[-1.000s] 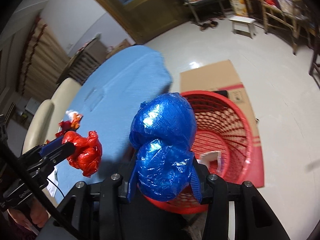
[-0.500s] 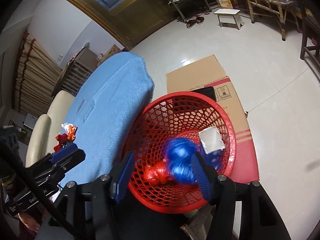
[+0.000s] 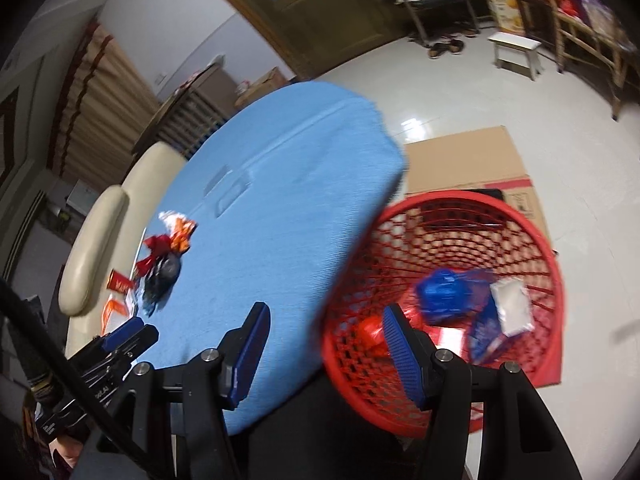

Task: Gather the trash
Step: 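Move both tools back over the table toward the remaining bags, then grasp the red cloth bag with the right gripper and lift it, then grasp the black plastic bag with the left gripper while the right holds the red bag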

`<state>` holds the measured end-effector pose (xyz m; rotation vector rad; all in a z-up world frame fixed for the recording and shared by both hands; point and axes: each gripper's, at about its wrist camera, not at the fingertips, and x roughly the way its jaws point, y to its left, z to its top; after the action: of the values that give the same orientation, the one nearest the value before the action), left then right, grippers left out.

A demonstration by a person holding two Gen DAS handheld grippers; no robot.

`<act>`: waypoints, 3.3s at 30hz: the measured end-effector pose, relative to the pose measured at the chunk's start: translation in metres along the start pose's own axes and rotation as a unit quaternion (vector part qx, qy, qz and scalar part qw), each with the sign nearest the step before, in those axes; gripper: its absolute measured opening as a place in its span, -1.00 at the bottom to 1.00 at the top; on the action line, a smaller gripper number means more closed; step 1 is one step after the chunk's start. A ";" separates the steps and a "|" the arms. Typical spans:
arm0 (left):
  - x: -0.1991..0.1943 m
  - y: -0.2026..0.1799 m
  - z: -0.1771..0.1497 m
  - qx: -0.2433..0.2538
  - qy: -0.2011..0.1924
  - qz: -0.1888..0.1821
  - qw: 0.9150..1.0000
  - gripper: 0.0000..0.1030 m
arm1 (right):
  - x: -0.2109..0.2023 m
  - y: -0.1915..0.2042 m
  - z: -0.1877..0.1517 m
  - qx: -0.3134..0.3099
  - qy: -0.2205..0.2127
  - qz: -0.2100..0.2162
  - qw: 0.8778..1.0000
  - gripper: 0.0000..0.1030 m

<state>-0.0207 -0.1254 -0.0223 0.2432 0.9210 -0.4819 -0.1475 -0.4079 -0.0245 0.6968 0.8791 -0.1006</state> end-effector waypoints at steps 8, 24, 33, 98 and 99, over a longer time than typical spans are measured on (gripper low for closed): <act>-0.019 0.091 -0.030 -0.093 -0.020 0.056 0.994 0.02 | 0.037 0.082 0.002 -0.074 0.037 0.033 0.996 0.21; -0.018 0.178 -0.065 -0.192 -0.023 0.068 0.979 0.02 | 0.149 0.252 0.051 -0.168 0.082 0.110 0.976 0.21; -0.012 0.198 -0.073 -0.213 -0.013 0.064 0.975 0.02 | 0.230 0.295 0.080 -0.167 0.093 0.068 0.979 0.21; 0.058 0.115 0.003 -0.192 0.042 -0.028 0.980 -0.91 | 0.107 0.132 0.007 -0.115 0.085 0.083 0.986 -0.30; 0.052 0.114 -0.003 -0.188 0.043 -0.033 0.981 -0.91 | 0.106 0.133 0.006 -0.115 0.083 0.082 0.986 -0.30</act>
<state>0.0604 -0.0411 -0.0668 -0.1129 1.0878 -0.3513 -0.0275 -0.2882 -0.0306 0.5644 0.9712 0.2070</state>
